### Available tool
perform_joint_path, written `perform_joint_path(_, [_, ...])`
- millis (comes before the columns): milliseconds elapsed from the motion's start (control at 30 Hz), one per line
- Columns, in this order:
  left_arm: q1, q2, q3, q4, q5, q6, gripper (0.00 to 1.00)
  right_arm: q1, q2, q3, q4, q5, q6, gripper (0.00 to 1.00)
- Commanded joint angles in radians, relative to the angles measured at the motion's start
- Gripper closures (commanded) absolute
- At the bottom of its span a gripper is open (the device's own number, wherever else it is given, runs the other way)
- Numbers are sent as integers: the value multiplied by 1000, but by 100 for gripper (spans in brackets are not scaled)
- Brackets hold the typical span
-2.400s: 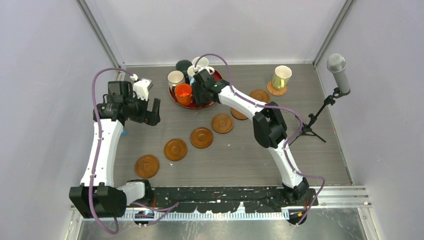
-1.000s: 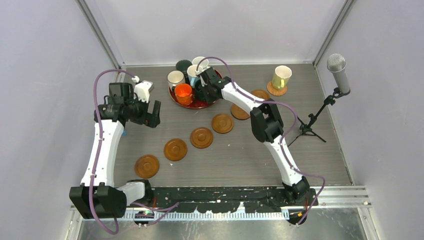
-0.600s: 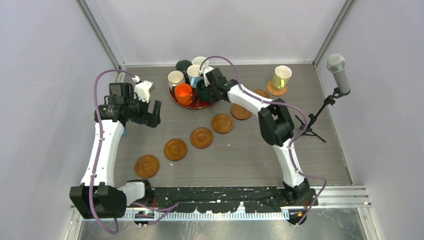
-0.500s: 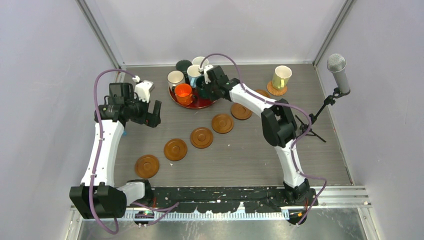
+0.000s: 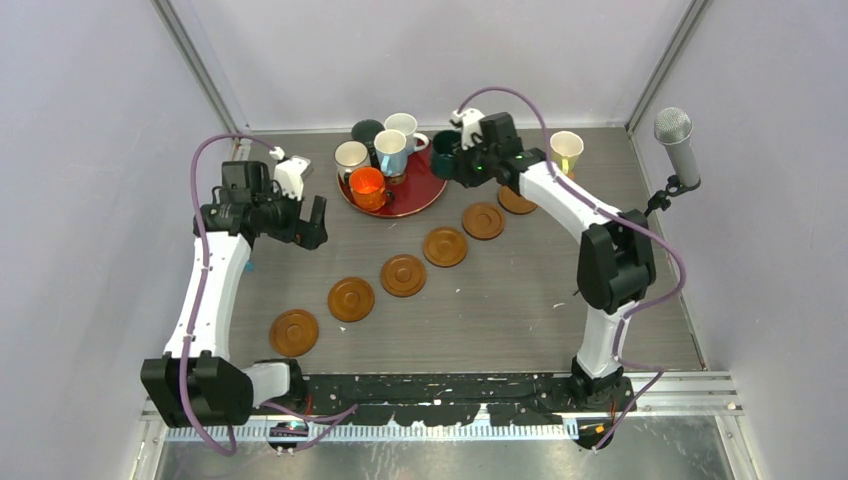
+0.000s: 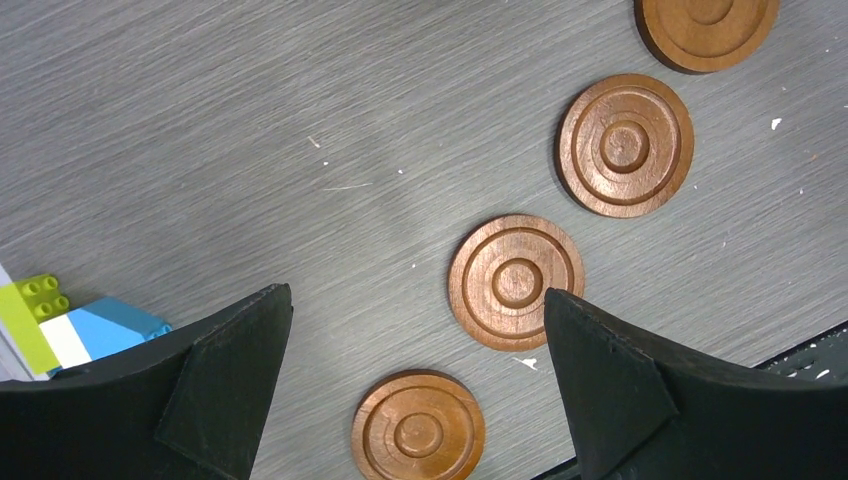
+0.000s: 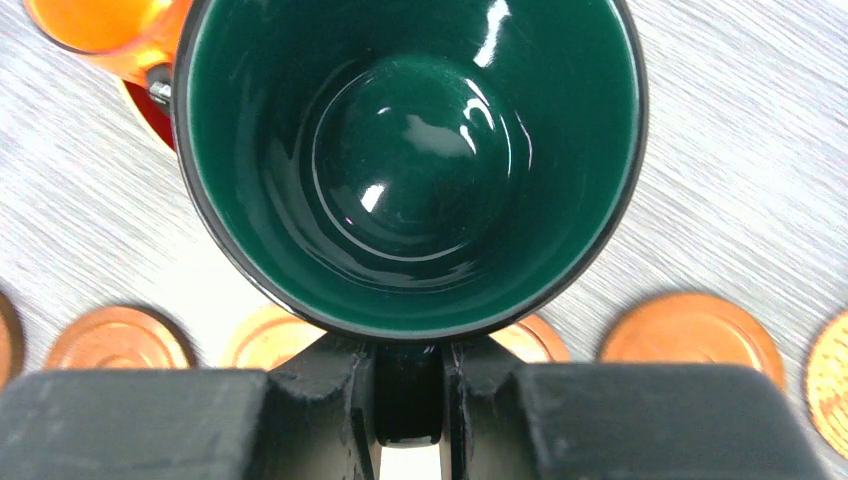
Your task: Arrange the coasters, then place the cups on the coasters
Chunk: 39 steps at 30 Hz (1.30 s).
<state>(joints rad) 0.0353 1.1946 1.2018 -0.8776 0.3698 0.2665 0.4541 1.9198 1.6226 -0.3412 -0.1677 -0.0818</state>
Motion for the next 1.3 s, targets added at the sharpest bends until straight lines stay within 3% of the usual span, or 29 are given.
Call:
perform_joint_path(0, [4,23,40,54,52,5,0,-82,-147,-75,97,-90,-89,100])
perform_joint_path(167, [5,47,55,65,75,8,0,-202,-199,-174,80,-152,-150,100])
perform_joint_path(400, [5,95,94,68,88,-1,0,-288,-212,-247,99,-77,-197,100])
perform_joint_path(767, [5,141,128,74,83,-17,0,-291,-223,-369,263,218,18,100])
perform_joint_path(1267, [5,166,156,57,62,-2,0,-291,-181,-417,322,283,121,100])
